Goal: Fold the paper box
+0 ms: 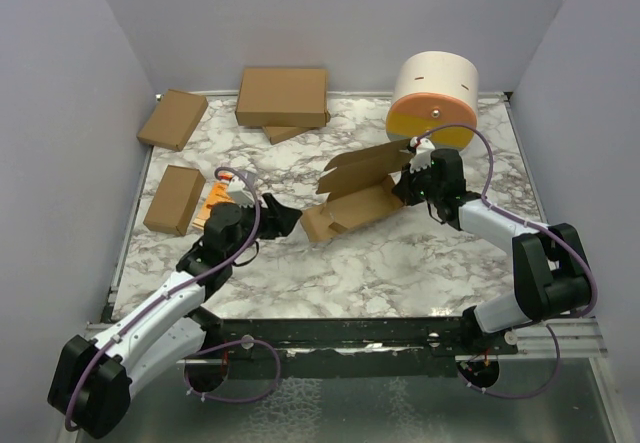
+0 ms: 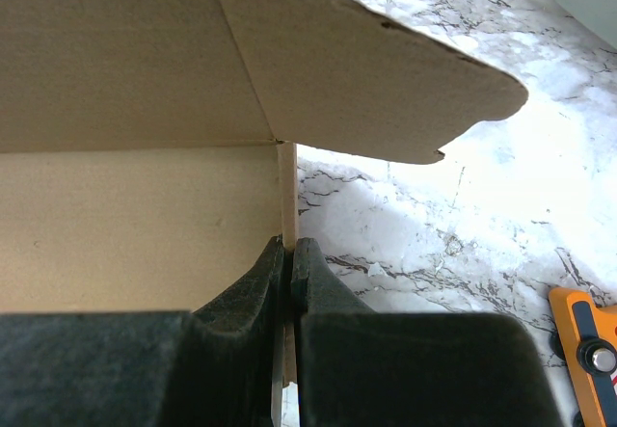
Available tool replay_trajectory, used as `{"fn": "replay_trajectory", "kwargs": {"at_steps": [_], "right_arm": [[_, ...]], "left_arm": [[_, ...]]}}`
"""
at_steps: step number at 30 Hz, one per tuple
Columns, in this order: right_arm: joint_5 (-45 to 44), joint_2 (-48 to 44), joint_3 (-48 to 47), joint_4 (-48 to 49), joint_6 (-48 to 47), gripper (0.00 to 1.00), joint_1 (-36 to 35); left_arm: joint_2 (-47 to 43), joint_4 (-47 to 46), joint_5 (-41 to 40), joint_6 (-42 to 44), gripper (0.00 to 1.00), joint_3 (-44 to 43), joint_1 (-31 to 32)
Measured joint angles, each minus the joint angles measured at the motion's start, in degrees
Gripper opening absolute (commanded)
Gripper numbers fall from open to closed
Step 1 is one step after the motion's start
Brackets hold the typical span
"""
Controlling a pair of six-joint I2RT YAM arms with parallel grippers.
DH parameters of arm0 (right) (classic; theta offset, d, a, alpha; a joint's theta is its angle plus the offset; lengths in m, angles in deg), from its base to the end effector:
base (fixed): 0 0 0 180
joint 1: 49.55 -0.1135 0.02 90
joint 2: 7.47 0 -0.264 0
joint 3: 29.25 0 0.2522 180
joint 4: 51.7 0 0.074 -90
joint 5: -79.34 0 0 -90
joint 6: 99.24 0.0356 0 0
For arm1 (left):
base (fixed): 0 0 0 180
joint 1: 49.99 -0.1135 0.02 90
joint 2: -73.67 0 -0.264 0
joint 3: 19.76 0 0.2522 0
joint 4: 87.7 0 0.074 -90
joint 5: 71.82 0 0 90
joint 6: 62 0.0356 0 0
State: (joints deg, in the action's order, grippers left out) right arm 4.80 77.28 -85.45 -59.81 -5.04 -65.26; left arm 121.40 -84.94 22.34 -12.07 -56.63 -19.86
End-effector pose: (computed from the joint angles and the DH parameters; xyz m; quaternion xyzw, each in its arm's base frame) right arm 0.2903 0.0915 0.1912 -0.1489 0.8750 0.1953 0.4173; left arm 0.1687 -0.1009 0.2356 -0.0457 0.7844 -0.3786 0.4891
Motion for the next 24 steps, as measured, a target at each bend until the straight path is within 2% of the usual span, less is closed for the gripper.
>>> {"fn": "replay_trajectory", "kwargs": {"at_steps": [9,14,24], "right_arm": [[0.0,0.0,0.0,0.0,0.0,0.01,0.0],[0.0,0.0,0.0,0.0,0.0,0.01,0.0],[0.0,0.0,0.0,0.0,0.0,0.01,0.0]], "left_arm": [[-0.7,-7.1,2.1,-7.5,0.62,5.5,-0.1],[3.5,-12.5,4.1,-11.9,0.62,6.4,-0.1],[11.1,-21.8,6.8,-14.7,0.61,6.4,0.1]]}}
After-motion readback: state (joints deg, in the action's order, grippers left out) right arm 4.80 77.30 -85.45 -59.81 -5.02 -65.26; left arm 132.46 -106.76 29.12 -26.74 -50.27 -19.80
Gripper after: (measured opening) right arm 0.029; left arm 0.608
